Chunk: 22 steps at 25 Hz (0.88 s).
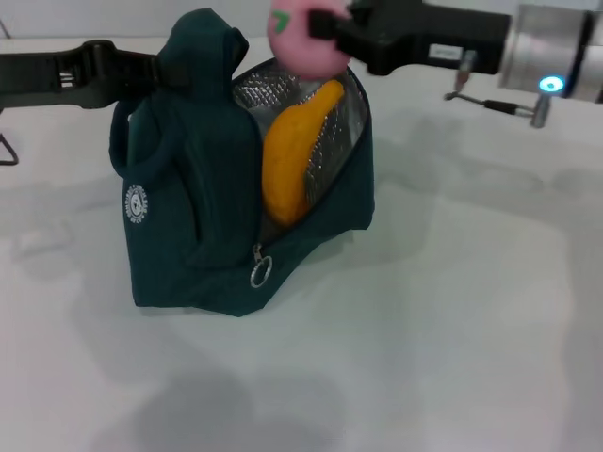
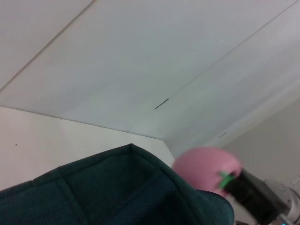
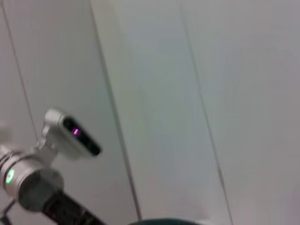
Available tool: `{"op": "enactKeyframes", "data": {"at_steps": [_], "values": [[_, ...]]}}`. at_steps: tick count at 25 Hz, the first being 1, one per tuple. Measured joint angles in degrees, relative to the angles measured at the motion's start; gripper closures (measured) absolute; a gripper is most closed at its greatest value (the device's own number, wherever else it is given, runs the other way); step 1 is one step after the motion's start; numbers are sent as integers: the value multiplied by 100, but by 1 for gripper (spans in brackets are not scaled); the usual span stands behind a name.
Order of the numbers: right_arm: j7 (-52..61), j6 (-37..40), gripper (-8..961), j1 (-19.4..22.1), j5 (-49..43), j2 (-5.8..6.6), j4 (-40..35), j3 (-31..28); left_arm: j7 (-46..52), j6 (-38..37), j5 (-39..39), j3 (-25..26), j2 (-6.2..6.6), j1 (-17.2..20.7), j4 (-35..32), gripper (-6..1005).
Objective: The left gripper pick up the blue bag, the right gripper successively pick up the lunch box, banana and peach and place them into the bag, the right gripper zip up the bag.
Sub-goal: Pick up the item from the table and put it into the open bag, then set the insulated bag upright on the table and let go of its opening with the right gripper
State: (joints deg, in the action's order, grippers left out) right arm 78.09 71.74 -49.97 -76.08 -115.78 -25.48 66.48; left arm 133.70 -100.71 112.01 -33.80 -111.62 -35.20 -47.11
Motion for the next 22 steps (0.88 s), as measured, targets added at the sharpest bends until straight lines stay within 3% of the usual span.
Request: {"op": "enactKeyframes", "data": {"at_steps": [12,17,20,22], "values": [[30,-49,747,-31,44,-6,-34,221,-20,0,2,-3,-18,-13,0,959],[35,-40,544,-3,90,2,-39,205,-20,0,1,-4,-18,-14,0,959],[49,-30,311,66,191,7,-83,204,-19,0,0,-2,-18,-14,0,959],[149,-25,268,266,370,20,-249,199,-19,-1,0,12,-15,-11,0,959]]}}
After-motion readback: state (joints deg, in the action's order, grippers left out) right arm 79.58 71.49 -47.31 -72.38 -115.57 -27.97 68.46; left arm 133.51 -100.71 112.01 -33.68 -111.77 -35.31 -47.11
